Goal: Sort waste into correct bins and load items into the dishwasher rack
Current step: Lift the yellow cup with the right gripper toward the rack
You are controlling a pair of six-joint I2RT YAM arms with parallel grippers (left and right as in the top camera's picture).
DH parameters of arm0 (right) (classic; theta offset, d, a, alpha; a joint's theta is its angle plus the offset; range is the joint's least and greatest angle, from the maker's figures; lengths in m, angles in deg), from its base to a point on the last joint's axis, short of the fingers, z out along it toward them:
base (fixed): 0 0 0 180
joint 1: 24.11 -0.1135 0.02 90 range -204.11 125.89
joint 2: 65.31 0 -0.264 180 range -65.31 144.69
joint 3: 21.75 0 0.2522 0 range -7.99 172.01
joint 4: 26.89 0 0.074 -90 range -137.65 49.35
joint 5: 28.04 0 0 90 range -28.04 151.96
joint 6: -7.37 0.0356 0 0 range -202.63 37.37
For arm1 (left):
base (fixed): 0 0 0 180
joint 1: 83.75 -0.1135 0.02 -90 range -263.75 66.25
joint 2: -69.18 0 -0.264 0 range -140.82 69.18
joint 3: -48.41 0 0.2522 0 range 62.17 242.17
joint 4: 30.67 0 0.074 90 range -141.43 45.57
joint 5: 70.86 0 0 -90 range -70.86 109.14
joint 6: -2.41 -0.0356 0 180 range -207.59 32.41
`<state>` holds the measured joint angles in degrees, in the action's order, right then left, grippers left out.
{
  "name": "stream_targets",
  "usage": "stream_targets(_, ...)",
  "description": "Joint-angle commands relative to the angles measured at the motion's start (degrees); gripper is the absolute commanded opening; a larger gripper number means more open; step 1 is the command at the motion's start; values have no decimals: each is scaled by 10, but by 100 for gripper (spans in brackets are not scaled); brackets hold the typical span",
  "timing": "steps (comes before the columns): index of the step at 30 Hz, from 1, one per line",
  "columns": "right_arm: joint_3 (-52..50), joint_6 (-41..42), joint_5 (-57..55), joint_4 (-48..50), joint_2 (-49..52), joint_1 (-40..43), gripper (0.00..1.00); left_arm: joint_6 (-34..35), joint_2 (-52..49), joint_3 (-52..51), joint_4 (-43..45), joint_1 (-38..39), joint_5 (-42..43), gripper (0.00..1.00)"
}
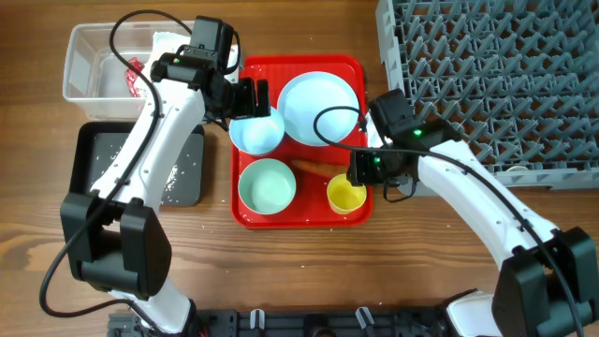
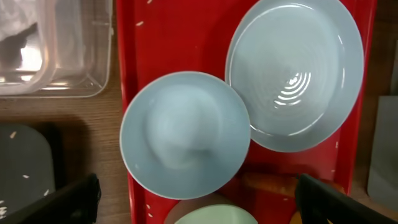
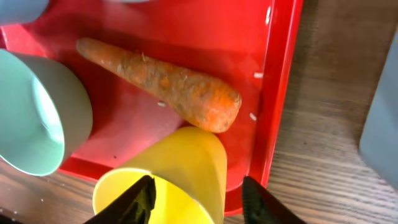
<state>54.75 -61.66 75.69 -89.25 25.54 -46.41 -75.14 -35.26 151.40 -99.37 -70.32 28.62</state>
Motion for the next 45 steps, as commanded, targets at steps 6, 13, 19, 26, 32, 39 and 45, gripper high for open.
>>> stream_targets(6, 101, 0, -70, 5, -92, 54, 76, -144, 15, 10, -81, 51, 158, 99)
stream_targets(13, 102, 0, -62, 8, -113, 141, 77, -182, -2, 10, -109, 167, 164, 93)
stream_targets(19, 101, -15, -47, 0, -112, 156, 77, -176, -31, -19, -100, 247, 74, 90)
stream_targets(26, 101, -15, -48, -16, -112, 156, 77, -165, -70, -56, -52, 261, 74, 89)
stream_targets(32, 101, -15, -47, -16, -112, 156, 77, -165, -92, -58, -36, 261, 68, 89)
stream_targets(39, 101, -15, -47, -17, -112, 156, 77, -155, -92, -57, -25, 261, 67, 64)
stream_targets(45, 101, -14, -47, -17, -112, 156, 77, -100, -91, -40, -24, 261, 67, 9)
